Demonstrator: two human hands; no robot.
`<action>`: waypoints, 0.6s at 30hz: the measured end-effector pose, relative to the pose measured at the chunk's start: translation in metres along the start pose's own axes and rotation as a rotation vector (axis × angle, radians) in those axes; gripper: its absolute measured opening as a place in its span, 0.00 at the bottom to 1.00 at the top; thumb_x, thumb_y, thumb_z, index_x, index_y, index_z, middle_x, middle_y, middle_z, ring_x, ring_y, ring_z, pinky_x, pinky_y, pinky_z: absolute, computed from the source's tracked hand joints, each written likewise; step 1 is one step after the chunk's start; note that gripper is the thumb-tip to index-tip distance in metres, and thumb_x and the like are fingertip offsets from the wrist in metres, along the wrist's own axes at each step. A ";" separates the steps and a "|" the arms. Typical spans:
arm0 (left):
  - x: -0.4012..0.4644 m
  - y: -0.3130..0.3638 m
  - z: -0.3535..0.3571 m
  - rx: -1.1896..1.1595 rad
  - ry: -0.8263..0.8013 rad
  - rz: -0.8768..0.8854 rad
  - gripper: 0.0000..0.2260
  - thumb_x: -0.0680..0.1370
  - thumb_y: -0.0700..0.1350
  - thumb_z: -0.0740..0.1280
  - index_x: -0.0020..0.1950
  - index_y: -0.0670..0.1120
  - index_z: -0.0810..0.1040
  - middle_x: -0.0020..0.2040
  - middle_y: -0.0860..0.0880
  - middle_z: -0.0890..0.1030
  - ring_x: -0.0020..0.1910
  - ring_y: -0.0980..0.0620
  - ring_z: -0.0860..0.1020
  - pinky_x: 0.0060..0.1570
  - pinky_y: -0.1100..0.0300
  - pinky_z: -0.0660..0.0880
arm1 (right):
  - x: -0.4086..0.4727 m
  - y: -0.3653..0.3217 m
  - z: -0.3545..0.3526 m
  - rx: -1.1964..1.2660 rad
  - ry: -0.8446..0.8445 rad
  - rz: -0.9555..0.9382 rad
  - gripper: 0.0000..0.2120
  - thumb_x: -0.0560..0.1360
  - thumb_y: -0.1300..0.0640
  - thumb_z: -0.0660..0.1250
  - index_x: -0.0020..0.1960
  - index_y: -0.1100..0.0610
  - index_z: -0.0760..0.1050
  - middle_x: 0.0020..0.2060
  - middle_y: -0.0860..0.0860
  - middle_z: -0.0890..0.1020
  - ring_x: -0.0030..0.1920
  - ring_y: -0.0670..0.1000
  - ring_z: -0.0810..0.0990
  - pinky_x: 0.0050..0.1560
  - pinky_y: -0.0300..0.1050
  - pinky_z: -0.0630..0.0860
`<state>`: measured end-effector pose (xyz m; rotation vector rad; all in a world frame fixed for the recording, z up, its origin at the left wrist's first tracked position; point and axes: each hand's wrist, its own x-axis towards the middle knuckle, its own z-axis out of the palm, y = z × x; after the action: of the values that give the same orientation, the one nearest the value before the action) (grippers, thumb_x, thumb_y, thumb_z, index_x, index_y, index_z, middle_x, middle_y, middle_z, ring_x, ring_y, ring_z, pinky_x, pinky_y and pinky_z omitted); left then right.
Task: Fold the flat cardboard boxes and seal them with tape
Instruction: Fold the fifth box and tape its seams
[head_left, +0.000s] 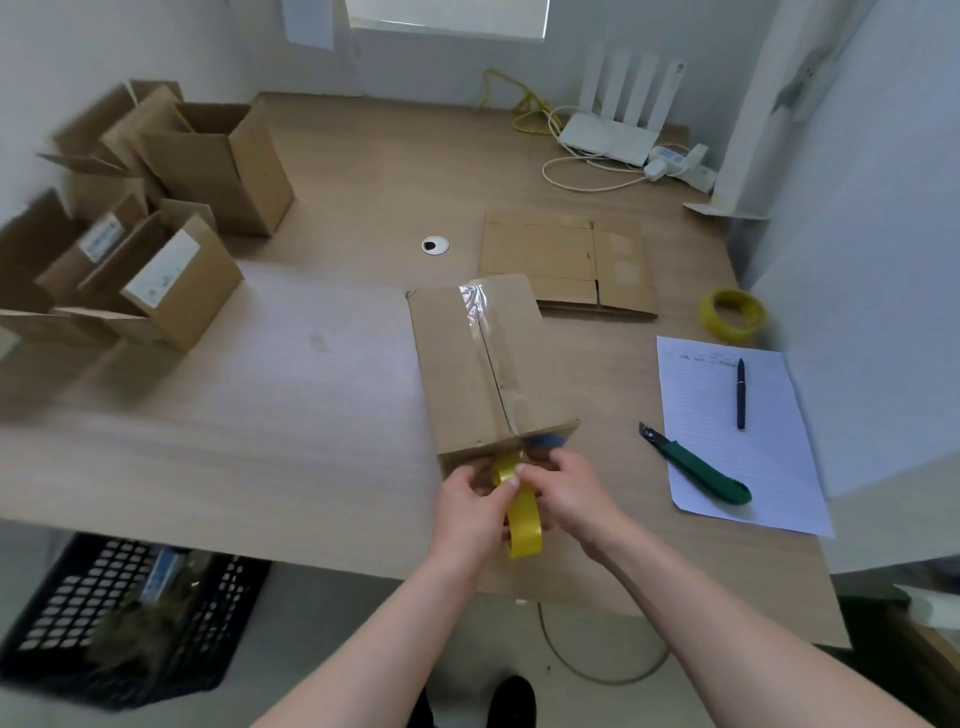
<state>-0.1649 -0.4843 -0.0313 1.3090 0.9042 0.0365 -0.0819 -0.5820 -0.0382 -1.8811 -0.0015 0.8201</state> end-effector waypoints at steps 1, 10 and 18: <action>0.000 0.000 0.003 -0.028 0.004 -0.019 0.17 0.76 0.41 0.71 0.64 0.43 0.75 0.53 0.41 0.84 0.49 0.40 0.83 0.50 0.38 0.80 | 0.001 0.000 -0.002 -0.011 0.006 -0.006 0.14 0.75 0.55 0.69 0.60 0.57 0.76 0.50 0.53 0.84 0.51 0.53 0.83 0.54 0.55 0.81; 0.008 0.008 0.025 -0.229 0.064 -0.206 0.06 0.76 0.38 0.66 0.51 0.44 0.81 0.38 0.42 0.84 0.36 0.44 0.82 0.40 0.50 0.78 | 0.009 -0.002 -0.014 -0.179 -0.004 -0.067 0.18 0.74 0.50 0.69 0.61 0.56 0.77 0.55 0.52 0.83 0.56 0.54 0.81 0.60 0.56 0.77; 0.017 -0.001 0.026 -0.188 0.105 -0.159 0.03 0.77 0.44 0.69 0.49 0.48 0.82 0.37 0.46 0.82 0.35 0.46 0.79 0.32 0.60 0.73 | 0.021 0.040 -0.136 -0.672 0.473 -0.054 0.18 0.74 0.54 0.64 0.63 0.49 0.73 0.55 0.50 0.79 0.53 0.53 0.75 0.47 0.49 0.72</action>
<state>-0.1385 -0.4966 -0.0418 1.0662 1.0666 0.0652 -0.0067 -0.7031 -0.0510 -2.6615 -0.0380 0.3282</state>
